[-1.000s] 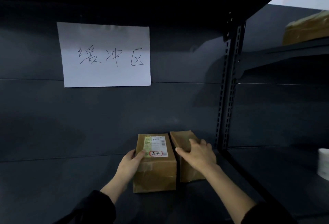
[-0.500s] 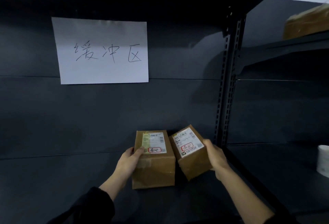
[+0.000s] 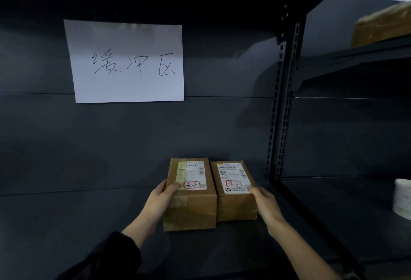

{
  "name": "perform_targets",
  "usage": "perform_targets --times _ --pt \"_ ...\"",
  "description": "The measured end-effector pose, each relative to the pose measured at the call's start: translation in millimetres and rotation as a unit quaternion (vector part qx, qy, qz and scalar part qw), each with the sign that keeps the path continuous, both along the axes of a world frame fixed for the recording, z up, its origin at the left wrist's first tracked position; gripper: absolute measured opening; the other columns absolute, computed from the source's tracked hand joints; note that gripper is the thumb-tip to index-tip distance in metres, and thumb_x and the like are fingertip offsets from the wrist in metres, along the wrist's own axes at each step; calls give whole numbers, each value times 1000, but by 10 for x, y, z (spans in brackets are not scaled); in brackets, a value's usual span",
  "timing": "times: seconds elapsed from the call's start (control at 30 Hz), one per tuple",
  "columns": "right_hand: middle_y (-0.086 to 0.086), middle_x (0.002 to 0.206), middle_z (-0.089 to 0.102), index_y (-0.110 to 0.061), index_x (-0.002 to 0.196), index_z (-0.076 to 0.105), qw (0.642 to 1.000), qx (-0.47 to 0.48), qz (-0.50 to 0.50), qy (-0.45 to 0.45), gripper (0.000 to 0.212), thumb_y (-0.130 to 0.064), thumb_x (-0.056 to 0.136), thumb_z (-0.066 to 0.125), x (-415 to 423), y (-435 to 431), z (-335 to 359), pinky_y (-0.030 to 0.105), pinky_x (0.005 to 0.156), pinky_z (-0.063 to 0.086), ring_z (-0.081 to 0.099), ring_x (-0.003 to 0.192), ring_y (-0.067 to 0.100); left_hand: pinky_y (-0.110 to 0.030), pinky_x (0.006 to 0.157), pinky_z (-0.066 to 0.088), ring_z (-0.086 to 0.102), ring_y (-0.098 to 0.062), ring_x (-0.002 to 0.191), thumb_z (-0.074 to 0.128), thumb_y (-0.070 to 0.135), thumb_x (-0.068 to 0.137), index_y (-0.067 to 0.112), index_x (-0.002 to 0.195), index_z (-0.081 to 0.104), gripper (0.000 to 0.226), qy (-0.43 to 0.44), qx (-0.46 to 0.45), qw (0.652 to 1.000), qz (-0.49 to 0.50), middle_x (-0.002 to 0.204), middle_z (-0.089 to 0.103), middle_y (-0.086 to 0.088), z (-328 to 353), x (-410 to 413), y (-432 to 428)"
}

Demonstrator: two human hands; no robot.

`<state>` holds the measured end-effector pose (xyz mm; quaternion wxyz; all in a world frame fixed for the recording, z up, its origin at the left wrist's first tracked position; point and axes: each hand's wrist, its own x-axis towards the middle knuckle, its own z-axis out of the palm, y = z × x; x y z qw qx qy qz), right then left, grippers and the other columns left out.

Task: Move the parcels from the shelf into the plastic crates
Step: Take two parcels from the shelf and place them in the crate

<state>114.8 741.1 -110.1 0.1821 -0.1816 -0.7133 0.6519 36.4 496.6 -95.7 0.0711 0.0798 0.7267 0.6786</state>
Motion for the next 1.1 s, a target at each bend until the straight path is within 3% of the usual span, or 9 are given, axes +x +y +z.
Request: perform_targets --times 0.1,0.17,0.3,0.43,0.77,0.97,1.1 --pt "-10 95 67 -36 96 61 999 9 9 35 10 -32 91 53 61 -3 -32 22 67 43 61 90 7 -18 59 46 66 -5 80 54 37 91 41 100 52 10 14 8 1000 -16 91 67 14 -7 38 -37" --pt "-15 101 64 -40 107 55 998 21 12 58 18 -30 92 52 99 -9 -45 19 71 42 58 94 2 -15 60 46 68 -1 77 55 33 91 46 98 52 16 28 16 999 -30 90 69 17 -9 71 -64" --pt "-27 108 57 -46 121 39 994 53 35 85 39 -26 92 54 202 -37 -81 15 76 39 53 100 -8 -18 69 49 67 -4 91 56 19 89 47 112 46 38 56 30 997 -48 102 68 18 -24 133 -128" --pt "-30 107 57 -50 122 33 991 68 58 104 48 -20 91 55 299 -59 -125 7 67 46 56 95 -18 -31 80 50 62 -10 104 56 8 86 41 126 40 54 73 30 996 -41 114 62 15 -62 193 -181" --pt "-21 116 57 -55 111 39 984 65 84 145 47 -17 90 57 453 -141 -148 6 66 48 59 99 -8 -19 68 53 66 0 94 53 7 89 47 114 45 48 110 26 994 -2 103 68 20 -111 472 -244" --pt "-16 119 56 -51 117 34 980 60 112 156 48 -19 90 57 445 -223 -154 7 65 48 59 102 -1 -22 74 52 65 -6 97 52 10 92 35 124 42 43 111 47 991 52 111 64 14 -112 697 -320" --pt "-14 121 55 -46 123 32 977 51 132 162 49 -20 90 58 395 -352 -164 5 63 48 58 99 -4 -18 62 55 68 -6 90 52 9 92 32 124 41 41 122 48 988 85 110 63 10 -62 826 -452"
